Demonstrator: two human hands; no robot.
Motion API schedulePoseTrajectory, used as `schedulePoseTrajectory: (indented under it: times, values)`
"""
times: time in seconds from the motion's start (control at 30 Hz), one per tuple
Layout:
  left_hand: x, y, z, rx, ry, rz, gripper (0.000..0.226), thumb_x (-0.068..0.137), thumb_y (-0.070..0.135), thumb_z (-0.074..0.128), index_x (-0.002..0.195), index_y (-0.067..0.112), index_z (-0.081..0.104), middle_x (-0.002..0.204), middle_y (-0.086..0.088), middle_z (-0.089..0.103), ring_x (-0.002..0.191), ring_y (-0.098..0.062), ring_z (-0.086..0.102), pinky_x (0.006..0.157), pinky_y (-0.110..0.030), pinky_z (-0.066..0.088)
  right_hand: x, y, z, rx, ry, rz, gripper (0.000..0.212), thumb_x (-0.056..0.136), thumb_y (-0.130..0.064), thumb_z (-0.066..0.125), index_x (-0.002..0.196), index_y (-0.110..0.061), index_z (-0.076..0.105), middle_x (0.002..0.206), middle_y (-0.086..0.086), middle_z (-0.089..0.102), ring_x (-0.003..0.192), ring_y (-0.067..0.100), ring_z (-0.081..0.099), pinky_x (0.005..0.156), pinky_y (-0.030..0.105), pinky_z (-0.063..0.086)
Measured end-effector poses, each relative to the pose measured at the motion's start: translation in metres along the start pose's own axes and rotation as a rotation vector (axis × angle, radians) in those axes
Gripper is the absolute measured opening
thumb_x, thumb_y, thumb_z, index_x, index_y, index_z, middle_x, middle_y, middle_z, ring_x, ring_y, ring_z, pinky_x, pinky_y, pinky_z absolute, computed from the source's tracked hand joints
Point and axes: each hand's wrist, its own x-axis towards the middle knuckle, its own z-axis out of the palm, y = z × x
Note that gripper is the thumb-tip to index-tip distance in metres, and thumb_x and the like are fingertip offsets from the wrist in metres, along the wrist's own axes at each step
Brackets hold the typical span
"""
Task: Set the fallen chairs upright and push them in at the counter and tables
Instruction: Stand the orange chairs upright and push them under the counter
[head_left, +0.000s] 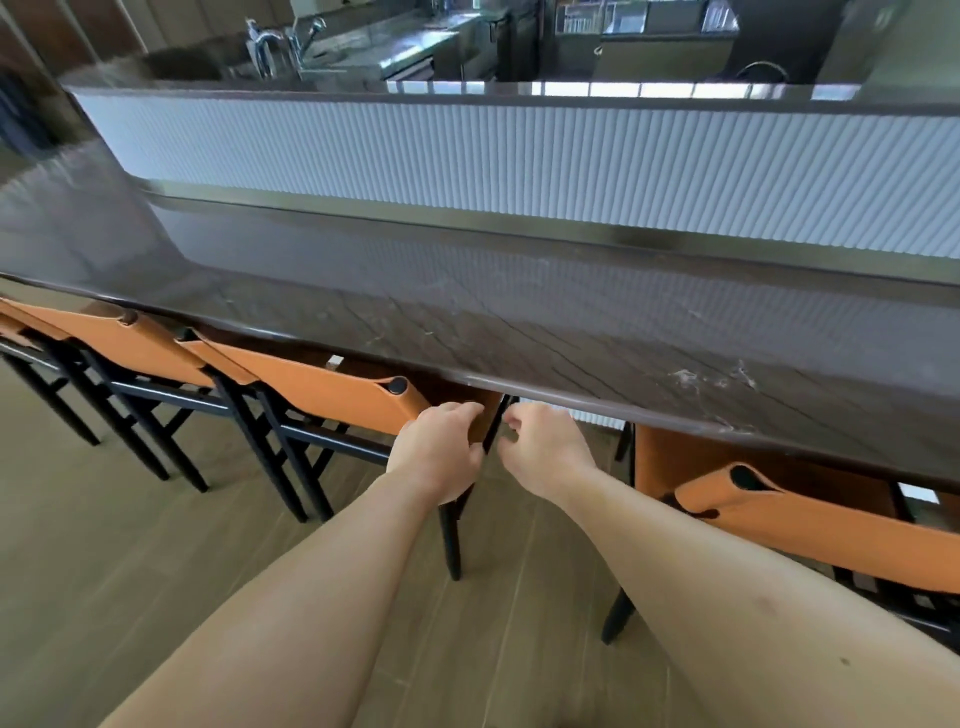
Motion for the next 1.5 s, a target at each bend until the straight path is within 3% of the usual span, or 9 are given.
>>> schedulePoseTrajectory:
  times: [0.37,0.47,0.63,0.77,0.9,1.1,1.37,1.43,1.5]
  values:
    - [0.084,-0.108,-0.029,0.118,-0.051,-0.12,0.052,0.086,0.022,0.057,0.137,0.024,0.045,0.136,0.002,0.051,0.12,-0.02,0.05,0.093,-0.036,0.044,0.103,-0.067,0.065,0.029,-0.067,-0.023,0.03,0.087,-0.026,0.062,0.115,-0.015,0.064,0.106,0.003,0.068,0.094,0.024,0.064,0.075,0.032,0.053]
    - [0.1,-0.135,-0.027,0.138,-0.085,-0.102,0.056,0.085,0.021,0.058,0.139,0.024,0.043,0.137,0.003,0.05,0.123,-0.02,0.047,0.099,-0.037,0.041,0.117,-0.08,0.087,-0.018,-0.087,-0.008,0.021,0.089,-0.028,0.063,0.107,-0.018,0.065,0.096,0.001,0.068,0.083,0.021,0.063,0.064,0.03,0.051]
    - [0.121,-0.188,-0.027,0.225,-0.167,-0.027,0.055,0.086,0.011,0.058,0.137,0.024,0.044,0.12,-0.001,0.061,0.106,-0.022,0.058,0.086,-0.032,0.046,0.139,-0.104,0.124,-0.231,-0.106,-0.012,0.033,0.087,-0.019,0.061,0.119,-0.018,0.058,0.111,0.002,0.063,0.093,0.025,0.062,0.066,0.031,0.047]
    - [0.141,-0.241,-0.033,0.317,-0.248,0.099,0.032,0.085,0.006,0.054,0.109,0.027,0.061,0.09,0.005,0.063,0.082,-0.018,0.06,0.072,-0.026,0.04,0.157,-0.126,0.151,-0.441,-0.15,0.066,0.018,0.08,-0.006,0.061,0.094,-0.018,0.06,0.092,0.004,0.064,0.069,0.023,0.052,0.055,0.03,0.037]
    - [0.161,-0.282,-0.037,0.321,-0.272,0.173,0.032,0.089,0.009,0.054,0.11,0.031,0.063,0.093,0.005,0.064,0.085,-0.018,0.06,0.078,-0.029,0.044,0.172,-0.13,0.169,-0.607,-0.143,0.112,0.015,0.082,-0.002,0.058,0.086,-0.015,0.063,0.071,0.001,0.055,0.061,0.023,0.048,0.055,0.031,0.034]
    - [0.177,-0.3,-0.027,0.297,-0.273,0.25,0.026,0.092,0.016,0.05,0.106,0.032,0.065,0.09,0.006,0.064,0.083,-0.018,0.06,0.077,-0.033,0.051,0.179,-0.128,0.174,-0.657,-0.184,0.139,0.019,0.084,0.0,0.054,0.09,-0.013,0.065,0.072,0.001,0.051,0.066,0.027,0.05,0.06,0.032,0.038]
    - [0.172,-0.29,-0.012,0.324,-0.181,0.259,0.031,0.099,0.026,0.038,0.117,0.037,0.061,0.094,0.006,0.067,0.087,-0.021,0.055,0.072,-0.028,0.034,0.173,-0.116,0.163,-0.653,-0.184,0.128,0.016,0.086,-0.003,0.056,0.096,-0.011,0.066,0.077,0.003,0.055,0.069,0.026,0.056,0.062,0.034,0.046]
    - [0.169,-0.281,-0.007,0.324,-0.169,0.271,0.032,0.099,0.026,0.036,0.115,0.037,0.061,0.094,0.007,0.068,0.09,-0.021,0.055,0.076,-0.028,0.033,0.169,-0.109,0.158,-0.667,-0.181,0.146,0.016,0.085,-0.003,0.056,0.094,-0.012,0.066,0.074,0.003,0.053,0.067,0.025,0.054,0.061,0.034,0.045]
    - [0.165,-0.274,-0.001,0.339,-0.139,0.29,0.032,0.099,0.024,0.038,0.115,0.036,0.062,0.095,0.009,0.069,0.096,-0.018,0.057,0.094,-0.029,0.028,0.165,-0.104,0.153,-0.675,-0.179,0.162,0.016,0.085,-0.003,0.057,0.094,-0.012,0.066,0.073,0.002,0.053,0.066,0.025,0.053,0.06,0.033,0.044]
